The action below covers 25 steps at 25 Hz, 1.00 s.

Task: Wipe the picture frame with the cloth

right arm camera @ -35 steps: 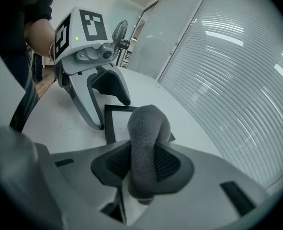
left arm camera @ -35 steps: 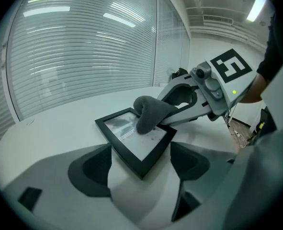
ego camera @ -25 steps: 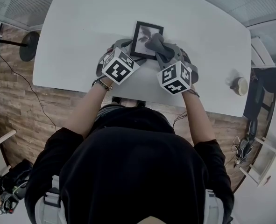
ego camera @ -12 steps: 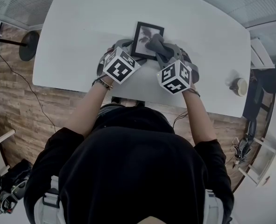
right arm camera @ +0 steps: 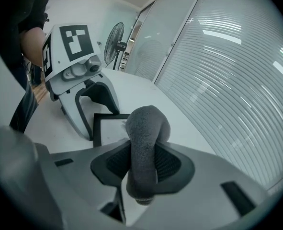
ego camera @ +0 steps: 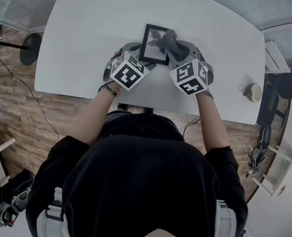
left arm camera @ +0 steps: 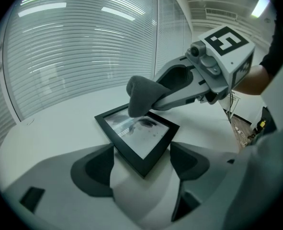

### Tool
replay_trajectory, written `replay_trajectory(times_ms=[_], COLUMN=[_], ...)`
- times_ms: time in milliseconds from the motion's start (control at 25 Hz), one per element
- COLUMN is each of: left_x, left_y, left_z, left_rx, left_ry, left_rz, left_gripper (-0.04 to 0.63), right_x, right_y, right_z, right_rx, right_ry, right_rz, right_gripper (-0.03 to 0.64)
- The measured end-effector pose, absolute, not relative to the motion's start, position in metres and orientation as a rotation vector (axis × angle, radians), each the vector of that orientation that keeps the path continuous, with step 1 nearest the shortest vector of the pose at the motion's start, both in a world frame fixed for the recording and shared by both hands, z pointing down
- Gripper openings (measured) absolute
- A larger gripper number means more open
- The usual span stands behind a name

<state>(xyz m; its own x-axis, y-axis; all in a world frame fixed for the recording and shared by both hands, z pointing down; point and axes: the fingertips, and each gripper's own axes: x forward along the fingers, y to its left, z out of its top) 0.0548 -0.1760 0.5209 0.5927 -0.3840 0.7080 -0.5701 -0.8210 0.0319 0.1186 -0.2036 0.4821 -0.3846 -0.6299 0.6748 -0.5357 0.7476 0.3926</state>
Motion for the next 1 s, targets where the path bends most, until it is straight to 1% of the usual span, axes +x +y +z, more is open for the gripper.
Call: replay_trajectory(times_ms=[200, 520, 760, 1000], left_x=[0.056, 0.057, 0.057, 0.053], left_y=[-0.176, -0.176, -0.176, -0.176], left_z=[0.520, 0.522, 0.523, 0.521], left_rx=[2.569, 2.569, 2.570, 2.571], left_ry=[-0.787, -0.784, -0.784, -0.785], left_rz=[1.052, 1.054, 1.052, 1.051], left_gripper=[0.379, 0.379, 0.379, 0.379], right_x=[0.112, 0.107, 0.109, 0.100], right_y=[-0.239, -0.285, -0.290, -0.280], right_z=[0.466, 0.483, 0.499, 0.501], right_rx=[0.888, 0.887, 0.881, 0.828], right_ry=[-2.045, -1.954, -1.914, -1.882], right_rz=[-0.220, -0.279, -0.277, -0.363], right_gripper=[0.124, 0.123, 0.123, 0.121])
